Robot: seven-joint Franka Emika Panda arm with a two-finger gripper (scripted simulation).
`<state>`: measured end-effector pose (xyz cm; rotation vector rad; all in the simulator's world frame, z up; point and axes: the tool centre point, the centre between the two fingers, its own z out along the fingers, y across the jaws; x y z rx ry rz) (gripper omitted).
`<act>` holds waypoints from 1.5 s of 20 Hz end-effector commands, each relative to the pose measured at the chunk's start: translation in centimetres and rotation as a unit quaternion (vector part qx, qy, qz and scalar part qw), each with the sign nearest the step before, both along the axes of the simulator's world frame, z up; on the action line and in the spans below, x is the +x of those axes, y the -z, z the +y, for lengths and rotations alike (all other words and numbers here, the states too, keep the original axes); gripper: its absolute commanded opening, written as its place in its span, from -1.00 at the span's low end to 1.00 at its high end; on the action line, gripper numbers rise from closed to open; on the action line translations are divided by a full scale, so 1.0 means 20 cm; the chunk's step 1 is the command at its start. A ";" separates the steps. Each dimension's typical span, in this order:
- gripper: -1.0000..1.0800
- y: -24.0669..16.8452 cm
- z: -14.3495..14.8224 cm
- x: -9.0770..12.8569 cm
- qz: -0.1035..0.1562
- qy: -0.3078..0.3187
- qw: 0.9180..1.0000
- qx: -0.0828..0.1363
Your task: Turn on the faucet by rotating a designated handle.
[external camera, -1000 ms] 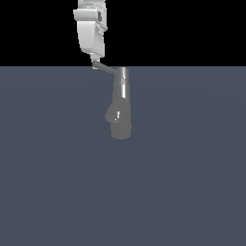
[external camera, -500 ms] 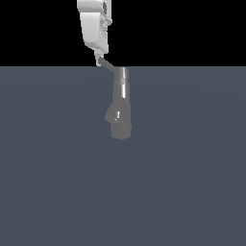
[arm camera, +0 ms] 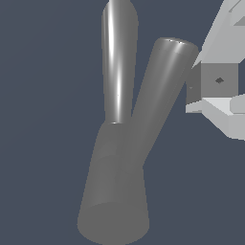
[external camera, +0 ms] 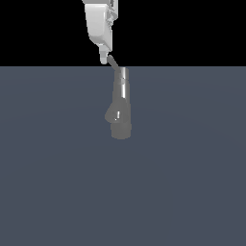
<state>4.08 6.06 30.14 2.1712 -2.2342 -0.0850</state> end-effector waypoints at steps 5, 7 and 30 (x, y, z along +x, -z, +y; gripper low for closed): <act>-1.00 0.00 -0.15 -0.01 0.001 0.001 1.000 0.000; -1.00 0.00 -0.22 -0.02 0.001 0.001 1.000 -0.001; -1.00 0.07 -0.57 0.12 0.001 -0.007 1.000 0.001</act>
